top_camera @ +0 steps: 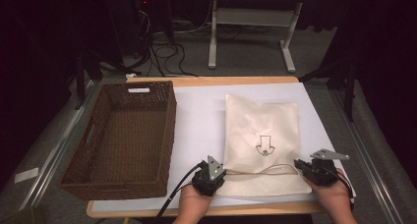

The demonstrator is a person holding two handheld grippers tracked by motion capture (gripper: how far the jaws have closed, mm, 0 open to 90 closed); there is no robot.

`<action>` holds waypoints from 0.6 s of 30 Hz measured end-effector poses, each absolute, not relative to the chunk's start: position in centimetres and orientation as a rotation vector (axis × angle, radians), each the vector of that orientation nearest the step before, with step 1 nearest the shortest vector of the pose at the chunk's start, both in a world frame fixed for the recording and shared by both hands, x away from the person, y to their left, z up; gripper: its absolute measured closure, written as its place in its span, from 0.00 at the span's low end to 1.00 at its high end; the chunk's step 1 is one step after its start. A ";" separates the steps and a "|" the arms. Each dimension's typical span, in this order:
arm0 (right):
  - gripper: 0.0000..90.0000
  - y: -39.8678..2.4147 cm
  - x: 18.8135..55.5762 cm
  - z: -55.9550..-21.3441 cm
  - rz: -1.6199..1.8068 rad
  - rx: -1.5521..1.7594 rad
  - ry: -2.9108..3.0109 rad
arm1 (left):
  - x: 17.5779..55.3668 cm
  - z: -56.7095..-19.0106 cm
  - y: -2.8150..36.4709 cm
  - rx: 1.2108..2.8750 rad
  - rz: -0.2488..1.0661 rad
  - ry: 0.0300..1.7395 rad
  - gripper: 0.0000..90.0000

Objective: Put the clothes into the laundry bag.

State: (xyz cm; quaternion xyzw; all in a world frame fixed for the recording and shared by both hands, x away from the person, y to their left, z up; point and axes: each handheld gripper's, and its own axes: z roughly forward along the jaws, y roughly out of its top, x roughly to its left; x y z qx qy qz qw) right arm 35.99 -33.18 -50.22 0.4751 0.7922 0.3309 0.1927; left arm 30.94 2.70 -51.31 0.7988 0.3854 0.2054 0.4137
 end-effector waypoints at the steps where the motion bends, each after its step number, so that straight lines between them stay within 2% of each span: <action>1: 0.99 -33.0 36.4 -50.2 0.924 1.321 2.230 | 30.7 -51.3 2.8 2.008 0.523 0.968 0.87; 9: 0.99 -31.9 39.1 -50.2 0.911 1.270 2.235 | 29.4 -51.6 2.7 2.010 0.528 0.959 0.86; 18: 0.99 -32.7 38.5 -50.2 0.933 1.276 2.231 | 29.8 -51.9 2.6 2.034 0.546 0.964 0.83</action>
